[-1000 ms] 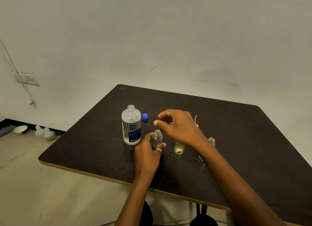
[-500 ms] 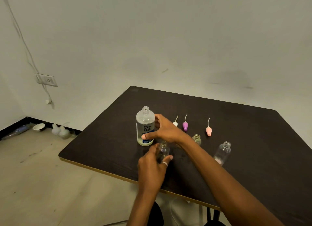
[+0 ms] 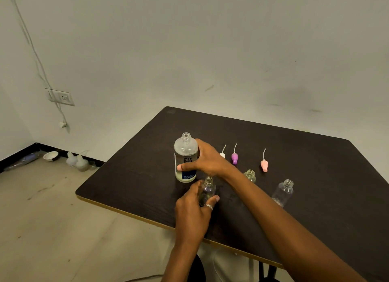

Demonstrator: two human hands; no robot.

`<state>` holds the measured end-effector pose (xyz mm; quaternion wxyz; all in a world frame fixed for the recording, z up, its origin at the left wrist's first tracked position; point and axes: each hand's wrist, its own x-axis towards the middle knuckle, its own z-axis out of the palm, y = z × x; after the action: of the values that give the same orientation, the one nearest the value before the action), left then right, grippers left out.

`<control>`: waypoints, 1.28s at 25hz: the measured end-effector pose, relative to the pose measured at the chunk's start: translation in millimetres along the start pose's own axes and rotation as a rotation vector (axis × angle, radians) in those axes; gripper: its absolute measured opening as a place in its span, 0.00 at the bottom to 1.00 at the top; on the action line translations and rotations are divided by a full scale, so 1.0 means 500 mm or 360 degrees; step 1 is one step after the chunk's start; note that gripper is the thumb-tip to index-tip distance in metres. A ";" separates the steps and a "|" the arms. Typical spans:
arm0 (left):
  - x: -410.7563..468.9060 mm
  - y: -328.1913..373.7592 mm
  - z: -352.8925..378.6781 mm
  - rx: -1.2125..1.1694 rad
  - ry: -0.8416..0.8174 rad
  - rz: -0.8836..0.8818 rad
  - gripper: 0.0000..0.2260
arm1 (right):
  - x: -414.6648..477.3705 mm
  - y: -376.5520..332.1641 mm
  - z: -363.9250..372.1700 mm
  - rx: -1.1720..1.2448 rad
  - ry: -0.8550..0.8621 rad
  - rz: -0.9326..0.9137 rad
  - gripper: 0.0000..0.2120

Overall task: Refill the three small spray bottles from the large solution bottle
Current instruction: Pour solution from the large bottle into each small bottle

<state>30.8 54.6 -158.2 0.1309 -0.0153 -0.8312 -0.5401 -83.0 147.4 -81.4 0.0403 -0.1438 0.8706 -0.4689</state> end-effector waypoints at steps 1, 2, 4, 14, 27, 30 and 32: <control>0.000 0.001 -0.001 0.0001 0.0009 -0.0004 0.24 | -0.006 -0.007 -0.006 -0.0002 0.0023 -0.0015 0.37; 0.000 0.002 -0.002 0.0001 0.0021 0.0000 0.24 | -0.014 -0.019 -0.016 -0.0008 0.0052 -0.0035 0.36; -0.002 0.007 -0.004 0.0009 0.0035 0.0011 0.24 | -0.034 -0.050 -0.046 -0.0006 0.0132 -0.0084 0.36; 0.014 0.107 -0.061 -0.0115 0.0145 0.0102 0.26 | -0.249 -0.164 -0.211 -0.0239 0.0554 -0.0191 0.32; -0.030 0.228 -0.056 -0.0013 0.0054 0.0395 0.30 | -0.429 -0.091 -0.209 -0.0892 0.0625 -0.0036 0.43; -0.026 0.239 -0.053 0.0075 0.0072 0.0407 0.31 | -0.433 -0.096 -0.215 -0.1035 0.0617 0.0005 0.45; -0.022 0.246 -0.052 0.0127 0.0081 0.0409 0.31 | -0.432 -0.101 -0.219 -0.1142 0.0627 0.0015 0.42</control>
<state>67.2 83.6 -41.0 0.2206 -0.1026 -0.8395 -0.4858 111.7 271.7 7.3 -0.1779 -0.0521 0.9706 -0.1538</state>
